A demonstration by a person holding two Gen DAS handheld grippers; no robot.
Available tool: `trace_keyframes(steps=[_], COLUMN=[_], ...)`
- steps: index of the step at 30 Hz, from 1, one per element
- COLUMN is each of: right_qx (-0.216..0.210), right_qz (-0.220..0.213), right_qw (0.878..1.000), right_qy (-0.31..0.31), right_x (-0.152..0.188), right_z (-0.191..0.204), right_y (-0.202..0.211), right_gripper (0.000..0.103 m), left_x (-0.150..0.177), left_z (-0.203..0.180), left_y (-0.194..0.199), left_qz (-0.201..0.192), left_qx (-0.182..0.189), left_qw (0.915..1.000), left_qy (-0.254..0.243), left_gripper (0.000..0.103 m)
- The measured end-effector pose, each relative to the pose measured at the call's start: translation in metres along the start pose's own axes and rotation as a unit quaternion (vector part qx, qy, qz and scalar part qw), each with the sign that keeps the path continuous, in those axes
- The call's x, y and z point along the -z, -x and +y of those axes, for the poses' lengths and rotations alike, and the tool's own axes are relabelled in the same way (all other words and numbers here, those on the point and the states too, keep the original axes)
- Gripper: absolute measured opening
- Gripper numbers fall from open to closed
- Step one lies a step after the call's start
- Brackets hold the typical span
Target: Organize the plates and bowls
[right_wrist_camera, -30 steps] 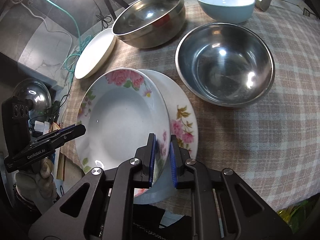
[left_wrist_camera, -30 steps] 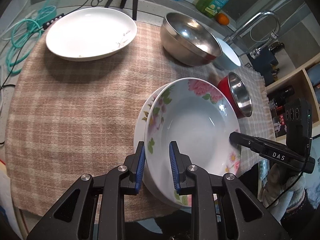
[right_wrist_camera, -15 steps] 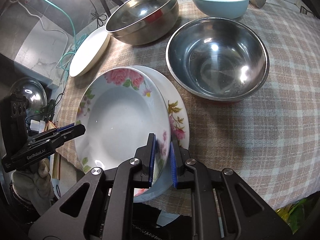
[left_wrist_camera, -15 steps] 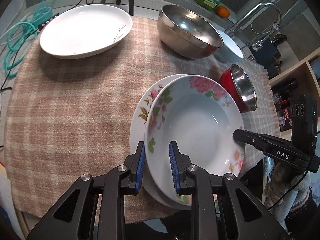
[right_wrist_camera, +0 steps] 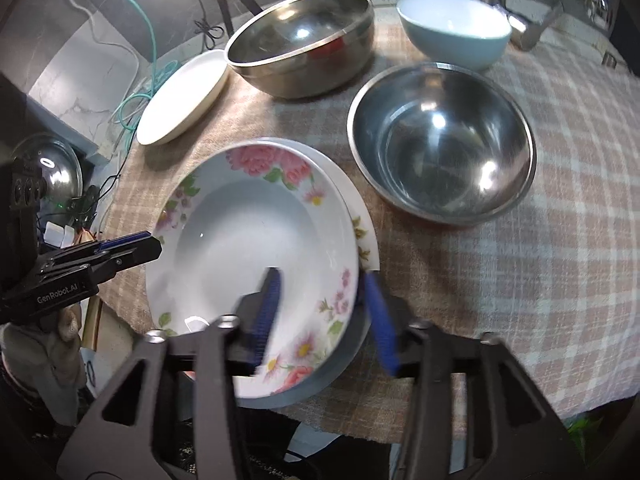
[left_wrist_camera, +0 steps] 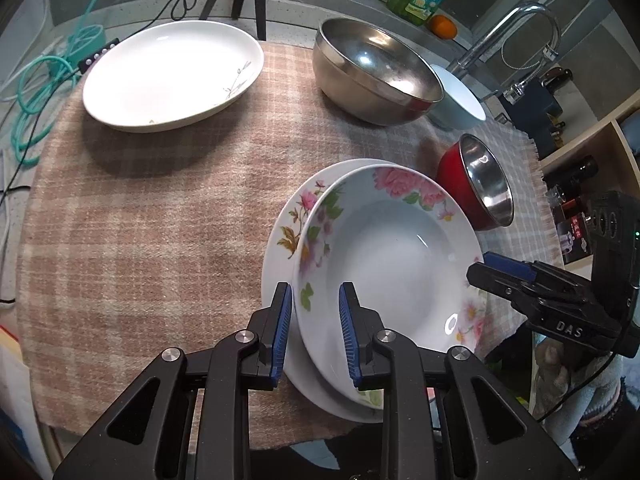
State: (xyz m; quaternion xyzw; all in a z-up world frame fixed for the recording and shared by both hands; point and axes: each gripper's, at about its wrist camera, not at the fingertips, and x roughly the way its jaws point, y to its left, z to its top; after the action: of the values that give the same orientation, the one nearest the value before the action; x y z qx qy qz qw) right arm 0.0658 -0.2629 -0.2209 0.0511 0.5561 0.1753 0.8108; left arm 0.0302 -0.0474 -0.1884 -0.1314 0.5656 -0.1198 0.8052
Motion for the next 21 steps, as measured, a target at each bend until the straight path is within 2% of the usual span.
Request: trace_keyframes(steps=[1,3,4,6,11,21], right_qx=[0.004,0.012,0.015,0.010,-0.002,-0.031], right_qz=[-0.005,-0.016,-0.020,-0.029,-0.045,-0.061], right_qw=[1.000,1.000,0.999,0.999,0.999,0.998], right_qy=[0.005,0.019,0.021,0.023,0.020,0.016], right_x=[0.000,0.000,0.000,-0.001,-0.008,-0.035], right_z=[0.002,0.006,0.008,0.010,0.015,0.041], right_y=[0.002,0.007,0.009,0.014,0.022,0.029], right_gripper=[0.057,0.065,0.069,0.072,0.082,0.083], left_x=[0.000,-0.001,-0.001,-0.002,-0.007,-0.026], left_z=[0.000,0.001,0.001,0.003,0.009,0.035], left_y=[0.001,0.003,0.004,0.006,0.010,0.025], left_qz=[-0.001,-0.004,-0.008,-0.010,-0.016,-0.035], left_qx=[0.001,0.001,0.001,0.002,0.001,-0.004], left_qw=[1.0000,1.0000,1.0000,0.9999,0.9998,0.9993], left_qy=[0.000,0.000,0.001,0.005,0.012,0.014], left_gripper=[0.024,0.045,0.048,0.053,0.053,0.053])
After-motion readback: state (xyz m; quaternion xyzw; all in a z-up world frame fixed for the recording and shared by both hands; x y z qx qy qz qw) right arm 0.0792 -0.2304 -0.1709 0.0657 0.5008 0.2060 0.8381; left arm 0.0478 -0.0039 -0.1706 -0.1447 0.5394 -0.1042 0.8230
